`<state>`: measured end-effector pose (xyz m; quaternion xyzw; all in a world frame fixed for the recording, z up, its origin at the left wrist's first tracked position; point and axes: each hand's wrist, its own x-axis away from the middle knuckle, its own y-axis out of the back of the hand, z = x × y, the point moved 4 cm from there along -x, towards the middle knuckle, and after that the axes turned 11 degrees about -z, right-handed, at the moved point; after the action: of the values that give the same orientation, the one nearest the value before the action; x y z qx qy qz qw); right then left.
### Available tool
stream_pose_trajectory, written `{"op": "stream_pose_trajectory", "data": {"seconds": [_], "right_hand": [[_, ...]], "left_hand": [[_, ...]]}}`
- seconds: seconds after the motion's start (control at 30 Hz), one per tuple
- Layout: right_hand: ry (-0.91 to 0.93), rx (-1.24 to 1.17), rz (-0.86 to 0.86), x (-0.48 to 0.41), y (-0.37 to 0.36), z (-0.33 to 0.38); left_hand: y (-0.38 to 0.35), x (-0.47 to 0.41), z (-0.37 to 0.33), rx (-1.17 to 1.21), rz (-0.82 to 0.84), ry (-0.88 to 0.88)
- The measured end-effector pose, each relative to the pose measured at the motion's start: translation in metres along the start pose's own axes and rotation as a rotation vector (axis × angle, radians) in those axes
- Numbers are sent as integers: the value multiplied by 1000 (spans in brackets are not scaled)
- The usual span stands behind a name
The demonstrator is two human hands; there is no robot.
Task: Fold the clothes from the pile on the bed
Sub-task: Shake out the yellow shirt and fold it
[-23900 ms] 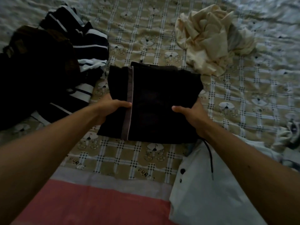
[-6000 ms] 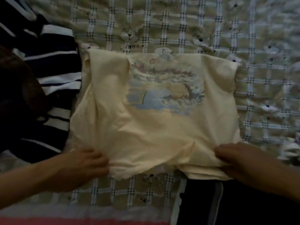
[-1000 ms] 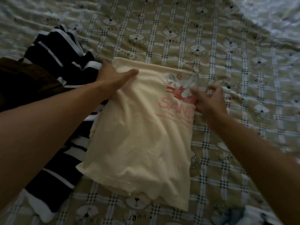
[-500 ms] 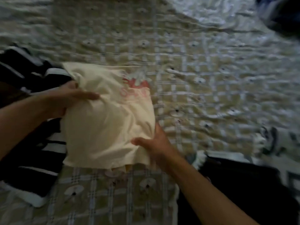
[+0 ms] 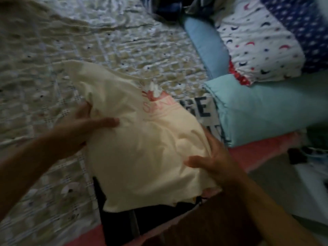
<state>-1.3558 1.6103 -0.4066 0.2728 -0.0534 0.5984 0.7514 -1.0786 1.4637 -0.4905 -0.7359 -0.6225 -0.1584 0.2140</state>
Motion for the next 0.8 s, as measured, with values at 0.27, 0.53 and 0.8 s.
{"op": "stream_pose_trajectory", "data": {"seconds": [0.27,0.53,0.8], "right_hand": [[30,23,-292,-26,153,-82],[-160,723,-526,-59,152,-196],[-7,817,-415,-90,61,-208]], "left_hand": [[-190,-27,11,50,45,-35],[-236,-58,59,-1184,-471,-562],[-279,-121,113,-1572,123,-732]]}}
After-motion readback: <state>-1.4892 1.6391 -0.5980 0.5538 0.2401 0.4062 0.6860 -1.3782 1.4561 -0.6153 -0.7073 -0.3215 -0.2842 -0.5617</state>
